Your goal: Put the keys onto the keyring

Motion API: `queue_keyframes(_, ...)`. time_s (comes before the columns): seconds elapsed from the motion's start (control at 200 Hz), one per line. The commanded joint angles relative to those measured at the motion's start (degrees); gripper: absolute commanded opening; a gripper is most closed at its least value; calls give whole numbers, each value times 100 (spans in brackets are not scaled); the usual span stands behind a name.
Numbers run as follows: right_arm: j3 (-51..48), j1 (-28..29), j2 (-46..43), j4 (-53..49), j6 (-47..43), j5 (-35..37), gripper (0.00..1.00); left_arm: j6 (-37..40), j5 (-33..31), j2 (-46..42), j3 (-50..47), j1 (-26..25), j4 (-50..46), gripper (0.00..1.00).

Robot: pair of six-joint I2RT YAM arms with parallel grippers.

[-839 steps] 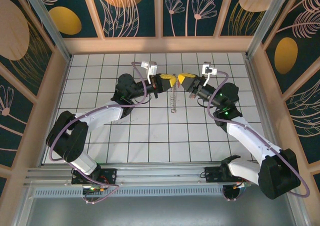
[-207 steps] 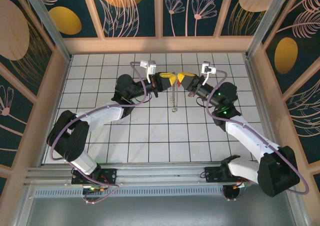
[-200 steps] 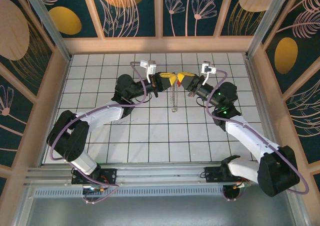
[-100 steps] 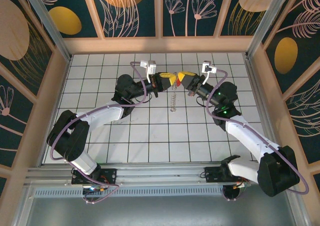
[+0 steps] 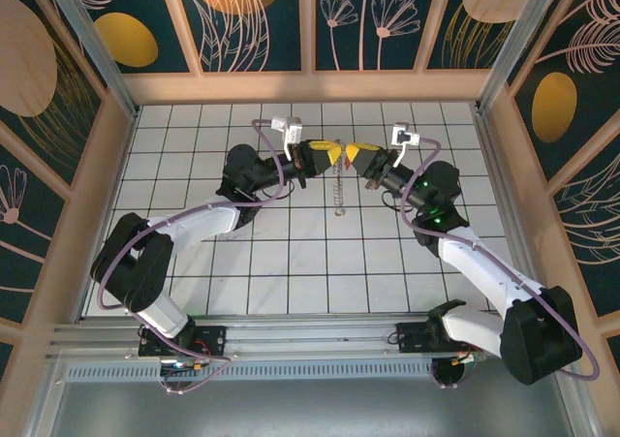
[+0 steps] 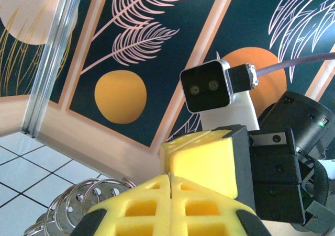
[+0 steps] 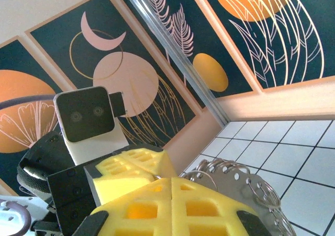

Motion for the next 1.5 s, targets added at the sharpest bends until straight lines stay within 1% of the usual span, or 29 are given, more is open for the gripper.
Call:
queue_keyframes(0.0,-129,-57,-90,-42,56,114,0,-50,53,-115,13,-39,595,0)
queue_keyframes(0.21,-331,-58,-84,141,245,55,0,-66,-24,-115,18,-38,663,0)
queue_keyframes(0.485,-517,-26,91,831,760,-305,0,-130,-75,-88,18,-36,788,0)
queue_keyframes(0.531,-504,-7,115,845,782,-337,0,-137,-87,-89,-119,-41,806,0)
queue_keyframes(0.771,-555,52,106,760,824,-383,0,-159,-237,-83,-185,-36,956,0)
queue_keyframes(0.791,-570,52,87,742,819,-367,3,-167,-237,-80,-176,-38,957,0)
queue_keyframes(0.886,-639,29,-63,585,754,-258,24,-155,-246,-73,-176,-39,978,0)
queue_keyframes(0.936,-668,3,-164,499,731,-217,32,-146,-253,-80,-176,-44,966,0)
queue_keyframes(0.976,-683,-10,-248,428,710,-195,35,-136,-263,-79,-182,-36,964,0)
queue_keyframes(1.056,-714,-67,-416,282,665,-186,38,-112,-271,-80,-183,-38,975,0)
queue_keyframes(1.291,-639,-230,-688,40,559,-55,41,-79,-253,-36,-176,-37,1068,0)
queue_keyframes(1.396,-564,-293,-661,183,546,-37,45,-101,-261,6,-176,-40,1185,0)
queue_keyframes(1.497,-523,-319,-534,556,565,-85,49,-172,-286,64,-176,-42,1342,0)
